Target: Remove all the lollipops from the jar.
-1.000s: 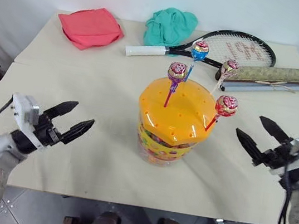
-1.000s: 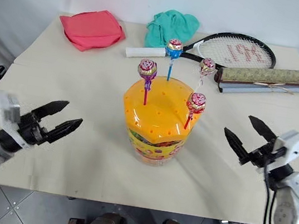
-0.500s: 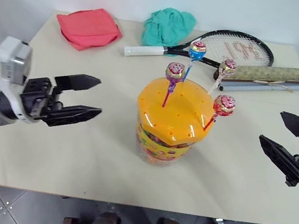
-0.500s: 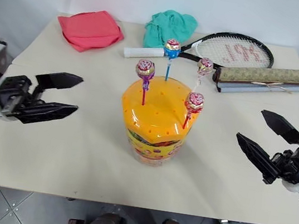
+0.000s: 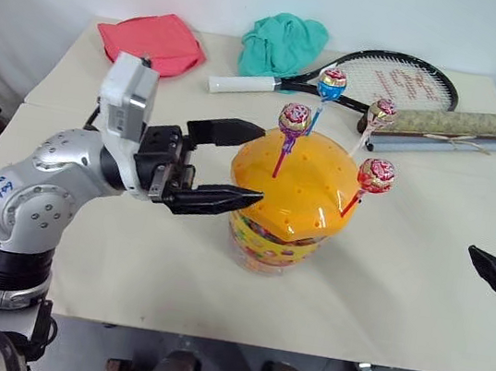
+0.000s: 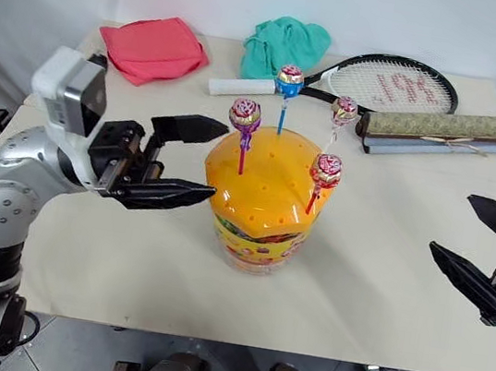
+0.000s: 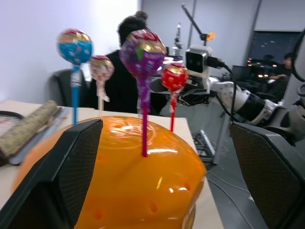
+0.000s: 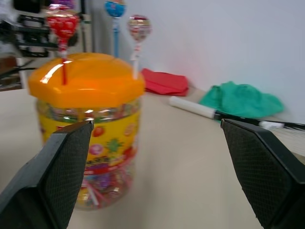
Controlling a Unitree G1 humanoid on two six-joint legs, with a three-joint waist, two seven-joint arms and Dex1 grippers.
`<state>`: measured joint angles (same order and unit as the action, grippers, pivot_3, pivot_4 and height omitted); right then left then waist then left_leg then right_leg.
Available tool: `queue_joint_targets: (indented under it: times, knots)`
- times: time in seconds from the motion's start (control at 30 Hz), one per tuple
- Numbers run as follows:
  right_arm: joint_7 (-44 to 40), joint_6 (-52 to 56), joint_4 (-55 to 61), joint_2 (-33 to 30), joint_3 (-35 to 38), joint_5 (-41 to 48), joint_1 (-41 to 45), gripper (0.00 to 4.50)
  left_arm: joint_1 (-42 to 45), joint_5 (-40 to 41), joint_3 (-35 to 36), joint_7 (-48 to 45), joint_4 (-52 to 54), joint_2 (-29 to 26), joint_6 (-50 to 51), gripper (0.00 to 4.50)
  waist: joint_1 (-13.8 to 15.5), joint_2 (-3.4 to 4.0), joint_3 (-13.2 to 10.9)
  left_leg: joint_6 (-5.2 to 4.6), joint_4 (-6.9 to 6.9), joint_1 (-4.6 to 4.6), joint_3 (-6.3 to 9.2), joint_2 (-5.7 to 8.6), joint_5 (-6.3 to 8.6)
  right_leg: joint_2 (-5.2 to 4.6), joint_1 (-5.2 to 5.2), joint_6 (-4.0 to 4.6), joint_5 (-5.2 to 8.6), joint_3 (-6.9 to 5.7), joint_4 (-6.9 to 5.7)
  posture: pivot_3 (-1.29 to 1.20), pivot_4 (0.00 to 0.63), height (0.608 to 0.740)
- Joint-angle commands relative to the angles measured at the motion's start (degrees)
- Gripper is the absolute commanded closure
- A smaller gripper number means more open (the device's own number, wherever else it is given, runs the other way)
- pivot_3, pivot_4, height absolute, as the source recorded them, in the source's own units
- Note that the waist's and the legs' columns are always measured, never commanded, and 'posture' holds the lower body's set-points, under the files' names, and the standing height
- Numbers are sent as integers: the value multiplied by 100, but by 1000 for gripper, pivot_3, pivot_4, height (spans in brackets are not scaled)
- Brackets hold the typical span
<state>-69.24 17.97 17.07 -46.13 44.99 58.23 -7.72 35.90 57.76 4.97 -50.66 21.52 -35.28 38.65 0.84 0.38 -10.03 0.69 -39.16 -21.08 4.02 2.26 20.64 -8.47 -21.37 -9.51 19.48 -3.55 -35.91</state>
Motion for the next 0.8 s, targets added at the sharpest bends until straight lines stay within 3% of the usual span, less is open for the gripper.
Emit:
queue_joint_targets:
  times: [0.03, 0.13, 0.53, 0.67, 0.8]
  knots:
    - [51, 34, 249, 89, 247, 332, 25, 5, 186, -122, -91, -204, -61, 148, -152, 185, 33, -1, 0, 0, -2, -1, 1, 2, 0, -1, 0, -1, -1, 1, 0, 0, 150, 740]
    - [5, 2, 341, 263, 78, 313, -39, 0, 269, -382, -255, -268, -238, 343, -299, 857, 58, 0, 0, 0, -4, -1, 3, 2, 0, 0, 2, -4, -2, 0, 1, 0, 150, 740]
    - [-125, -447, 491, 682, -451, 24, 143, 0, 363, -611, -330, -199, -297, 907, -408, 4465, 50, 0, 0, 0, -4, -1, 5, 3, 0, 0, 1, -5, -3, -1, 2, 0, 150, 740]
    - [-7, -428, 642, 792, -525, 151, 204, 0, 417, -113, 128, -245, -418, 730, -110, 4465, 39, 0, 0, 0, -4, 0, 5, 2, 0, 0, 1, -5, -3, -1, 0, 0, 150, 740]
    - [395, -362, 836, 997, -568, 441, 381, 0, 609, 913, 914, -677, -1214, -295, 998, 4465, -31, 0, 0, 1, -3, 0, 12, -3, -1, 2, -5, -5, -2, -1, -5, 0, 150, 740]
